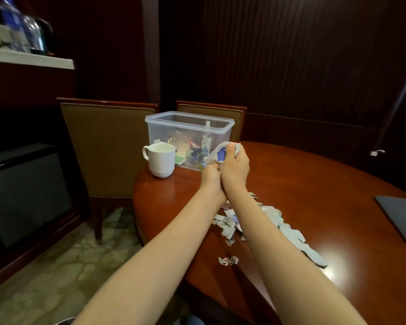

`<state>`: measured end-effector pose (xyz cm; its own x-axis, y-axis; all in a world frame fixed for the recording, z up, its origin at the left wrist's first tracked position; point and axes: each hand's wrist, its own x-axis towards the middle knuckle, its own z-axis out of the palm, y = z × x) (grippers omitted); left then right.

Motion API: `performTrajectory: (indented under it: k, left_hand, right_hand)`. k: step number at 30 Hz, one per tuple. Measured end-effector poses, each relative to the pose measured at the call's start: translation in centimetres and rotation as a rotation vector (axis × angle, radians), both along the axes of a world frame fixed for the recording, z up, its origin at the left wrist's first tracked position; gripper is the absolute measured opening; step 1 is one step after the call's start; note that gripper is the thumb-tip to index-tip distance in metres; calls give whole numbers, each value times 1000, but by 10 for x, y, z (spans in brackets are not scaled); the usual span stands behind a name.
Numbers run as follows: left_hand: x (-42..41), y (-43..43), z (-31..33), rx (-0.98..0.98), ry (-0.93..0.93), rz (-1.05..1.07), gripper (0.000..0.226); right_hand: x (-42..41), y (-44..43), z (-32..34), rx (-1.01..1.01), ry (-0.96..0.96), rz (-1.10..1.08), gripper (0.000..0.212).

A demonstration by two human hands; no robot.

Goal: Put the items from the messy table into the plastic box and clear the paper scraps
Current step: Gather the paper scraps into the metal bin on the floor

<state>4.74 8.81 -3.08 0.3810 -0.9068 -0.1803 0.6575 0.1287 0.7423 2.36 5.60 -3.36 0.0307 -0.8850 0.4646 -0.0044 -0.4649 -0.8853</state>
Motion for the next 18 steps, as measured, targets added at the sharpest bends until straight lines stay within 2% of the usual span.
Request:
performTrajectory:
  k: [5,10,18]
  left_hand:
    - [40,13,-1,-32,112,91,33]
    - [86,33,-1,-84,119,276,27]
    - [157,87,-18,-4,130,445,28]
  right_hand:
    - [38,15,-3,-8,38,88,31]
    - [84,39,-4,20,17,197,29]
    - [167,86,-23,140,42,356,30]
